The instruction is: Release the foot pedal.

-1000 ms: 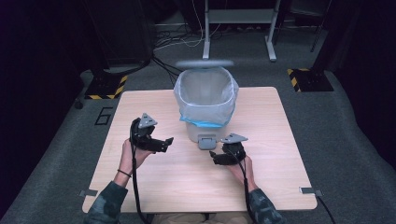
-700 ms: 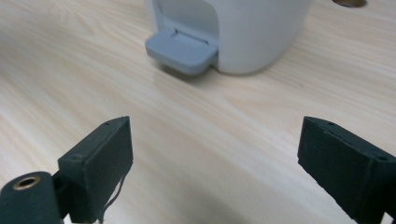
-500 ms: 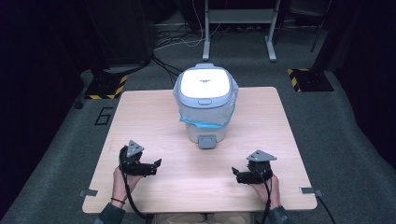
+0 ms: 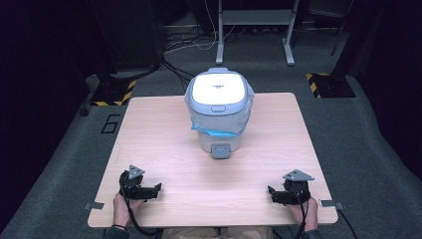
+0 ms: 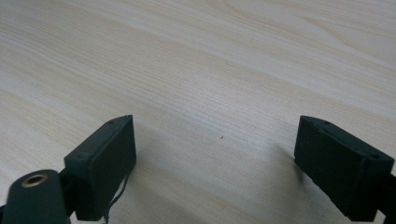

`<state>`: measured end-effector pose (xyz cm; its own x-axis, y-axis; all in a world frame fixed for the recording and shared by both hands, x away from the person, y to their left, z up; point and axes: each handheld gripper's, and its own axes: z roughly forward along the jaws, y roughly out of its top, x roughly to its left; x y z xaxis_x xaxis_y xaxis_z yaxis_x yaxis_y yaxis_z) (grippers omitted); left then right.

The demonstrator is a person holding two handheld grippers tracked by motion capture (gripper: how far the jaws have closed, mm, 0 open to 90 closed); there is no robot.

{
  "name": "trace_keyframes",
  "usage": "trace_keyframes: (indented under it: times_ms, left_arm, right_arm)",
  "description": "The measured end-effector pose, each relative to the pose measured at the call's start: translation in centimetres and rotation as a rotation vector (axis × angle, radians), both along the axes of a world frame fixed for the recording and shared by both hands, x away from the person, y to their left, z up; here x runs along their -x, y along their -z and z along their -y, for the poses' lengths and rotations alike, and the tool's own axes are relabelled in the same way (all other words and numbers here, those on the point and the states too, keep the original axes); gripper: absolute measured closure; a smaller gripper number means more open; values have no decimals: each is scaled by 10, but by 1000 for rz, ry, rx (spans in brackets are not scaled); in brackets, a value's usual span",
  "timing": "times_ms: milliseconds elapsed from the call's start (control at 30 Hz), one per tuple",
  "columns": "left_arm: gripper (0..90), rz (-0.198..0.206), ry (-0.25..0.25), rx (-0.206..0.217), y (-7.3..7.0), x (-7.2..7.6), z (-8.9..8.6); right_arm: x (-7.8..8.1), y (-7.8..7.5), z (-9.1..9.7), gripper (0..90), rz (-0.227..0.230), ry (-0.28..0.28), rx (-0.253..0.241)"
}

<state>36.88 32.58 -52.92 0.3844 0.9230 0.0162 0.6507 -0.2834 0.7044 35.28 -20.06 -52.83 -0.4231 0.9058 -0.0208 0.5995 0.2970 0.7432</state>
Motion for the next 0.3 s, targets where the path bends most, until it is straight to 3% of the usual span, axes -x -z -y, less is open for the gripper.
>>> trace_keyframes:
  times_ms: [33,300]
  left_arm:
    - [0,12,-7,30,3,0,0]
    - [0,13,-28,25,3,0,-1]
  right_arm:
    - [0,0,1,113,-2,-6,1]
    - [-2,1,2,104,-13,-6,-12]
